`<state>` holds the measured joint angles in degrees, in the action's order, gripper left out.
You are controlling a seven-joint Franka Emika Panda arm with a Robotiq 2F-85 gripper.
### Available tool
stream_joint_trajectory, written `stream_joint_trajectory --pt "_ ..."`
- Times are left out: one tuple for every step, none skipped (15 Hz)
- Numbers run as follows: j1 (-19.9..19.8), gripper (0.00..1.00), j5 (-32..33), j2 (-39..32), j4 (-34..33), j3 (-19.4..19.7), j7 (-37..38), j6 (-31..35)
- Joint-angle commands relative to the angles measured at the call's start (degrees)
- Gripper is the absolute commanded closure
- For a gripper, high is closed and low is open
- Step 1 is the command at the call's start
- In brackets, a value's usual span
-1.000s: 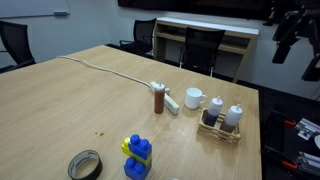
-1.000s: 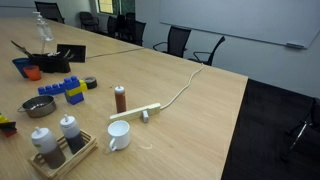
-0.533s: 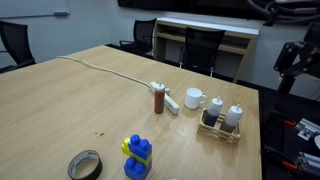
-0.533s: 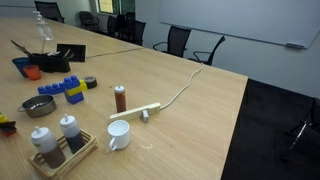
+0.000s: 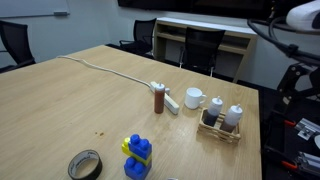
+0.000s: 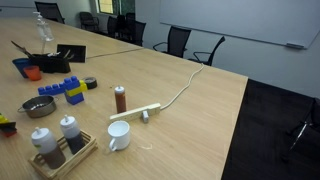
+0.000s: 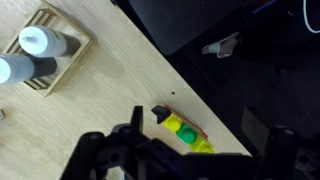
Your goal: Stack the two stacks of building blocks together
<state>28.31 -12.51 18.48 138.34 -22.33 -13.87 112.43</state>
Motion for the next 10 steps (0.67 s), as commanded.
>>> stream_joint_trajectory --pt "0.8 0.00 -1.0 -0.4 -0.2 0.3 -2.9 1.2" --pt "1.4 0.00 -1.8 -0.8 -0.3 0.4 -5.1 2.2" --pt "2.1 0.00 -2.2 -1.6 -0.6 0.4 -8.2 3.5" --pt "2.9 0.00 -2.6 -2.4 -0.8 0.3 -11.2 4.9" --pt "3.6 0.00 -2.9 -3.5 -1.0 0.1 -13.6 6.3" --pt "4.6 0.00 -3.7 -4.7 -1.1 0.1 -16.3 7.5" --pt "5.5 0.00 -4.5 -6.0 -1.1 0.2 -19.1 8.6" --pt "6.4 0.00 -5.3 -7.5 -1.1 0.3 -22.0 9.6" --pt "7.1 0.00 -6.2 -9.0 -1.0 0.3 -25.0 10.8" --pt "7.5 0.00 -7.0 -10.5 -1.2 0.3 -28.1 11.8"
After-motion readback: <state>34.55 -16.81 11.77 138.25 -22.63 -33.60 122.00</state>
